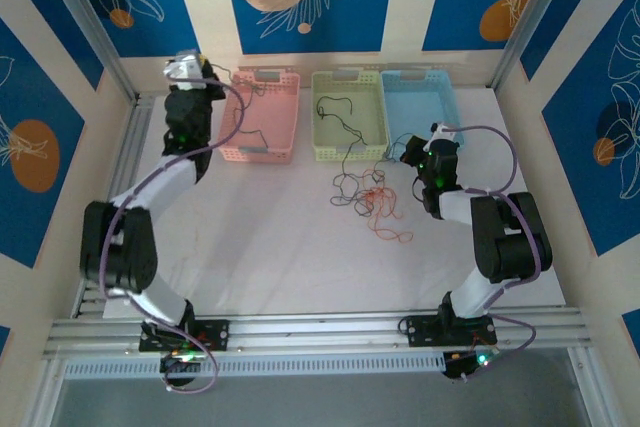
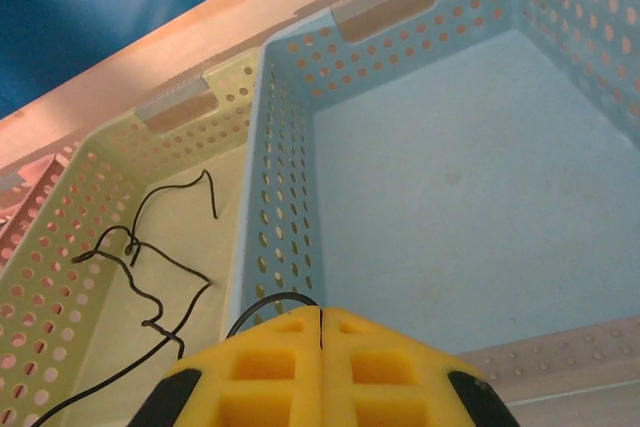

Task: Untangle the cables

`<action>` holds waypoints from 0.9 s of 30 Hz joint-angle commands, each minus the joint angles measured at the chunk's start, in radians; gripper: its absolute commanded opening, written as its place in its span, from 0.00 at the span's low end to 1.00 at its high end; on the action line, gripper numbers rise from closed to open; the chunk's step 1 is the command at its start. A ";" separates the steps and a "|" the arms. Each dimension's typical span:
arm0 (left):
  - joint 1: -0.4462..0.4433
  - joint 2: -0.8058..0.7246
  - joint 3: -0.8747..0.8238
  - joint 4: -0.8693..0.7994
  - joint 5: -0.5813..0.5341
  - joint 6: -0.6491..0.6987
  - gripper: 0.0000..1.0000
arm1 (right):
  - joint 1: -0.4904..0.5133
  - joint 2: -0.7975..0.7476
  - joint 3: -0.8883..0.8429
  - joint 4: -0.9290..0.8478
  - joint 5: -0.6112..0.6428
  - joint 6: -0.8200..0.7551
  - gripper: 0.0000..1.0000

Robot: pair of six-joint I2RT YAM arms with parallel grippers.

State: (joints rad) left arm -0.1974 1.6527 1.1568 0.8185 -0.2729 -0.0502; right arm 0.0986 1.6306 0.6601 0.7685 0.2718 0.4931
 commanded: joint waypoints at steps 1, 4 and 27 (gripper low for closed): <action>-0.024 0.125 0.104 0.027 0.008 0.185 0.00 | 0.006 0.000 0.027 0.005 -0.014 -0.025 0.00; -0.040 0.249 0.181 0.024 0.004 0.268 0.06 | 0.010 0.002 0.029 0.005 -0.018 -0.026 0.00; -0.172 -0.261 -0.330 -0.228 0.284 -0.027 0.78 | 0.036 -0.005 0.023 0.099 -0.151 -0.088 0.00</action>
State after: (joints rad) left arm -0.3710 1.4441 0.9138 0.7109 -0.1268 0.0715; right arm 0.1207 1.6382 0.6807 0.7822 0.1875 0.4522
